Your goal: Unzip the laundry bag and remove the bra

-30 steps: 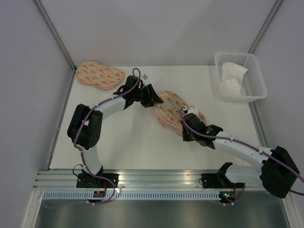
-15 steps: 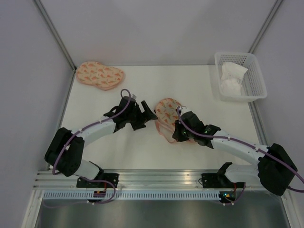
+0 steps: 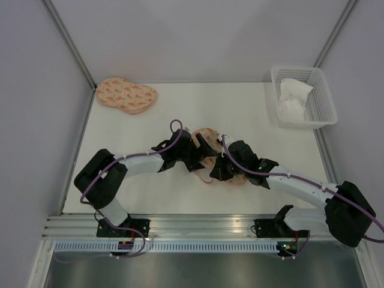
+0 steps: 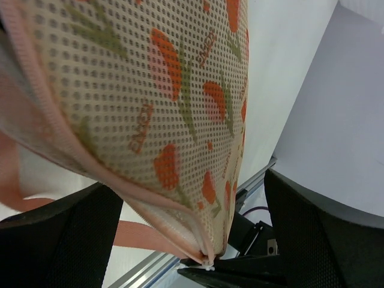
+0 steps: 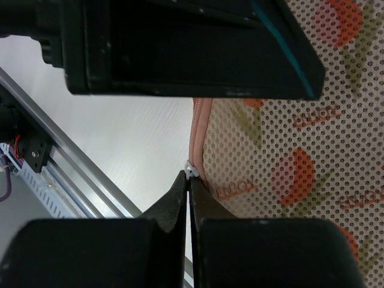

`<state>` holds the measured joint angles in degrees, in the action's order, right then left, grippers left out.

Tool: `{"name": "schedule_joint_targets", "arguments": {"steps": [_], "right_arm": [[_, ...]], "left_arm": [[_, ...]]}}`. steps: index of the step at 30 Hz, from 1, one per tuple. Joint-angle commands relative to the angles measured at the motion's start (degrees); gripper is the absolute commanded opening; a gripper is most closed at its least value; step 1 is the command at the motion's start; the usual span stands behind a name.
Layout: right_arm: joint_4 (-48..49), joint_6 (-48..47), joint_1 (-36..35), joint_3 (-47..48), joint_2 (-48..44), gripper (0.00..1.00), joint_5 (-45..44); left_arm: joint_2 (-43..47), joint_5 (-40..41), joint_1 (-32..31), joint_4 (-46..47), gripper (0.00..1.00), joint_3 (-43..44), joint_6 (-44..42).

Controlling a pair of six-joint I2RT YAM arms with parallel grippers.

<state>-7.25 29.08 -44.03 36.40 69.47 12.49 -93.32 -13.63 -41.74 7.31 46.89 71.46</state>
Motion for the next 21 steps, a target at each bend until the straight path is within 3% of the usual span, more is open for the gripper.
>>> {"name": "schedule_joint_targets", "arguments": {"steps": [1, 3, 5, 6, 8, 9, 12, 21], "right_arm": [[2.5, -1.04, -0.09, -0.46, -1.09, 0.0, 1.57], [2.24, -1.04, -0.09, -0.37, -1.27, 0.01, 0.87], [2.24, -1.04, 0.0, -0.28, -1.27, 0.01, 0.96], [2.15, -1.04, 0.0, -0.19, -1.27, 0.0, 0.96], [2.15, -1.13, -0.09, -0.19, -1.27, 0.0, 0.87], [2.06, -1.13, 0.0, -0.19, -1.18, 0.0, 0.87], [1.71, -1.04, -0.09, -0.28, -1.09, 0.0, 0.87], [-3.21, -2.1, -0.09, -1.07, -2.5, 0.0, 1.13]], "left_arm": [[-1.95, 0.26, -1.77, 3.85, 0.98, 2.94, 4.65], [-1.87, 1.06, -2.65, 4.02, 0.95, 2.24, 5.27], [-0.91, 1.67, -2.74, 6.22, 0.82, 0.23, 5.7], [-0.47, 1.94, -2.74, 7.01, 0.67, -0.57, 5.97], [0.33, 3.17, -2.74, 8.76, 0.48, -1.97, 6.15], [0.85, 3.78, -2.65, 8.77, 0.26, -2.16, 6.15], [0.42, 4.48, -2.47, 7.46, 0.02, -1.37, 5.79], [-1.78, 3.53, 3.67, 7.64, 0.02, 0.04, 2.73]]}}
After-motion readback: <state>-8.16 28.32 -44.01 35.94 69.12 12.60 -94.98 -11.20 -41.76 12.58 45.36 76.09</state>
